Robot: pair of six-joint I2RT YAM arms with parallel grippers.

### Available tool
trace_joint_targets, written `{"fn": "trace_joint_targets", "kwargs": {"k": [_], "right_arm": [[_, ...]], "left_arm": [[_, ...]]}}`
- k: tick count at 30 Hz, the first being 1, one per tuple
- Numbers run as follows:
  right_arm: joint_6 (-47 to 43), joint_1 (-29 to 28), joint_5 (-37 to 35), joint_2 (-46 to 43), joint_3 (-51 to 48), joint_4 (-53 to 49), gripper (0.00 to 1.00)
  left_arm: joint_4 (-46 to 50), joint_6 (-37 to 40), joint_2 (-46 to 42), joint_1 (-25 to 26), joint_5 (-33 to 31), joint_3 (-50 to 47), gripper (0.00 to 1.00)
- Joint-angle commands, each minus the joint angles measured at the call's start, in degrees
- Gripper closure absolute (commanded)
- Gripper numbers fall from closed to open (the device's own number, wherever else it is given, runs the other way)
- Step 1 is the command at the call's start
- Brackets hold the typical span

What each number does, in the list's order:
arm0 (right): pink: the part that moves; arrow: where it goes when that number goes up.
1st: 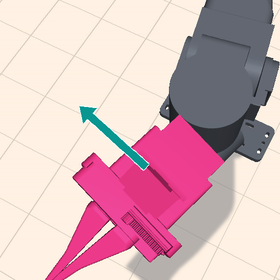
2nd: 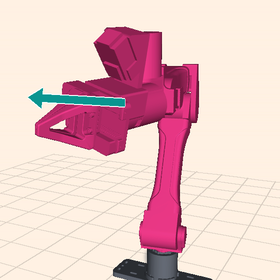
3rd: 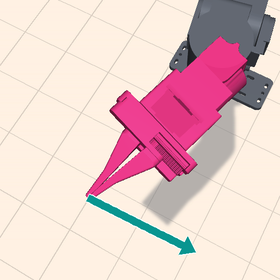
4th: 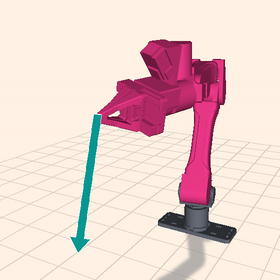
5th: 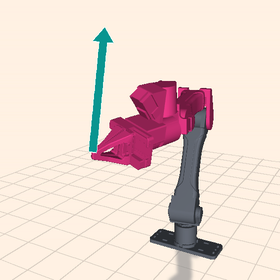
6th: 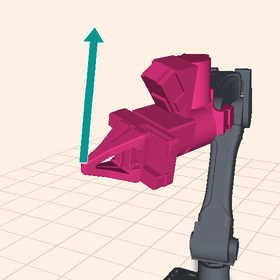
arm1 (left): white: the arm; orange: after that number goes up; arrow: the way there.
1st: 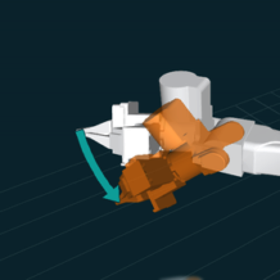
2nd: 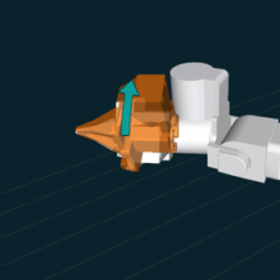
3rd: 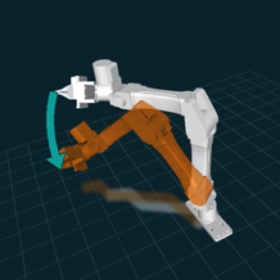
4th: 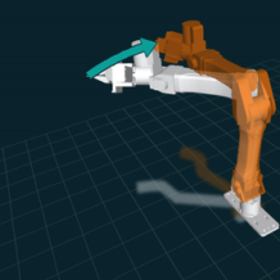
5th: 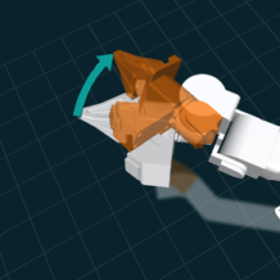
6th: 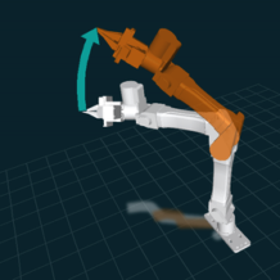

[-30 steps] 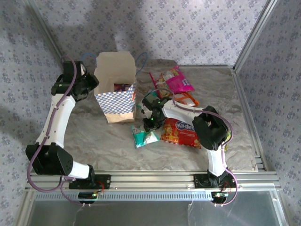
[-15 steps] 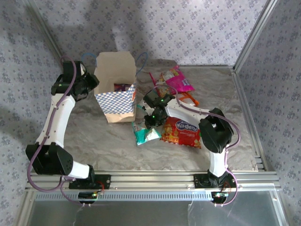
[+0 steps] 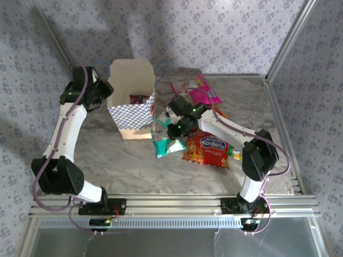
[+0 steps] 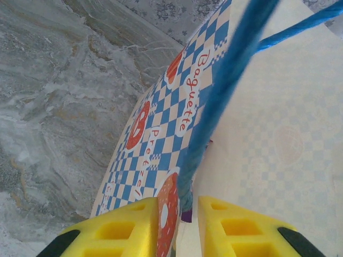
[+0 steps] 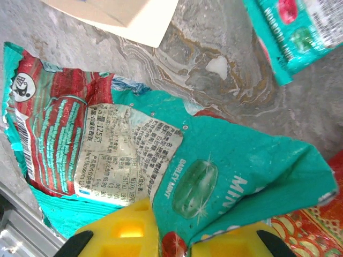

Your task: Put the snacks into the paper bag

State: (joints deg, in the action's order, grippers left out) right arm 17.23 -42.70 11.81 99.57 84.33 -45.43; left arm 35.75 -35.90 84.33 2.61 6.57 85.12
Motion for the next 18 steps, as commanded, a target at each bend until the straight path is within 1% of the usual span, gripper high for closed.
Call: {"fn": "trace_joint_targets", "kwargs": {"k": [1, 10, 18], "right_arm": [[-0.71, 0.53, -1.22, -4.49, 2.67, -1.83, 1.0], [-1.45, 1.12, -4.41, -9.97, 3.8, -3.87, 1.0], [-1.94, 1.31, -4.98, -12.77, 4.96, -3.94, 1.0]], "left_arm": [[-2.3, -0.97, 1.22, -0.73, 0.6, 2.51, 0.75], [-4.87, -3.36, 2.35, -1.61, 0.92, 1.71, 0.76], [-7.47, -5.45, 3.01, -2.58, 3.44, 1.37, 0.78]]}}
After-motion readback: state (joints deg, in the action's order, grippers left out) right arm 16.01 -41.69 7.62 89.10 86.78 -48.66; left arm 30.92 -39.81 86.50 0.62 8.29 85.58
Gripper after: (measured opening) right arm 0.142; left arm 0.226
